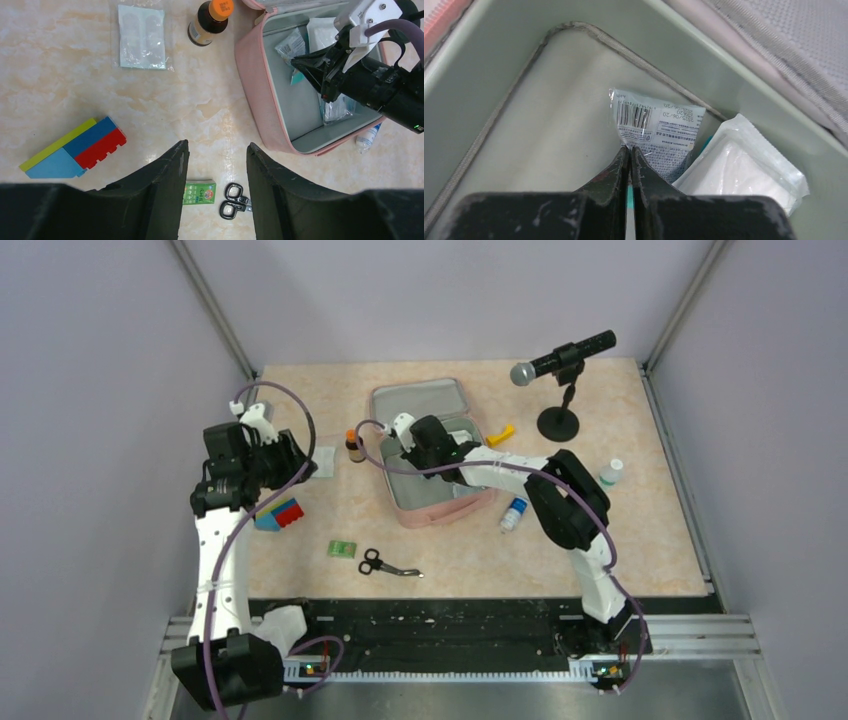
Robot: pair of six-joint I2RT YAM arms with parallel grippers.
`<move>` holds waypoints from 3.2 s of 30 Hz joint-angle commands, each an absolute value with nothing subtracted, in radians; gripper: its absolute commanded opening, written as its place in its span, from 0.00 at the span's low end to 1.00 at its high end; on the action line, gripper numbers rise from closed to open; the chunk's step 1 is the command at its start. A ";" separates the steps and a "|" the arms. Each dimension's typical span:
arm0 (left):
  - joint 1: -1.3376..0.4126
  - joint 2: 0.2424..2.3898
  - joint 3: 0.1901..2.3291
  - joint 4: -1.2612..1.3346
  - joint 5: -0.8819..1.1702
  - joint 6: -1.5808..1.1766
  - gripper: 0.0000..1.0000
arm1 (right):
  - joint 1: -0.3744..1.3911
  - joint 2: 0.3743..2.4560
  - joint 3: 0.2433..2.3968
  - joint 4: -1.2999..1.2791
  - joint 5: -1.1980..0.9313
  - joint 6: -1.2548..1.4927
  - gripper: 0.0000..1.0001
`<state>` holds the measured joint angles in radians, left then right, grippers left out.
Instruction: Organize the medicine kit
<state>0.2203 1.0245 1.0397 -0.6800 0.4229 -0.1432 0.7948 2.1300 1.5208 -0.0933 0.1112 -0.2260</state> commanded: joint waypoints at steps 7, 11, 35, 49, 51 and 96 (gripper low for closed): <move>0.228 1.017 1.030 -0.653 0.452 -0.152 0.52 | 0.782 2.072 1.653 -0.089 0.013 -0.166 0.26; 0.227 1.026 1.028 -0.646 0.461 -0.159 0.52 | 0.781 2.047 1.696 -0.110 -0.060 -0.094 0.36; 0.225 1.106 1.041 -0.600 0.502 -0.183 0.50 | 0.464 1.282 0.909 -0.422 0.037 0.218 0.67; 0.222 1.129 1.041 -0.619 0.492 -0.175 0.49 | 0.245 1.400 0.794 -0.310 -0.294 0.237 0.59; 0.222 1.123 1.033 -0.616 0.494 -0.178 0.49 | 0.244 1.418 0.790 -0.299 -0.301 0.235 0.59; 0.224 1.124 1.017 -0.587 0.500 -0.207 0.49 | 0.494 1.445 1.157 -0.212 -0.397 0.095 0.00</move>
<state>0.2211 1.1545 0.9947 -0.6277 0.4896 -0.1944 0.3901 1.3636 1.0389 -0.3218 -0.3897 0.1608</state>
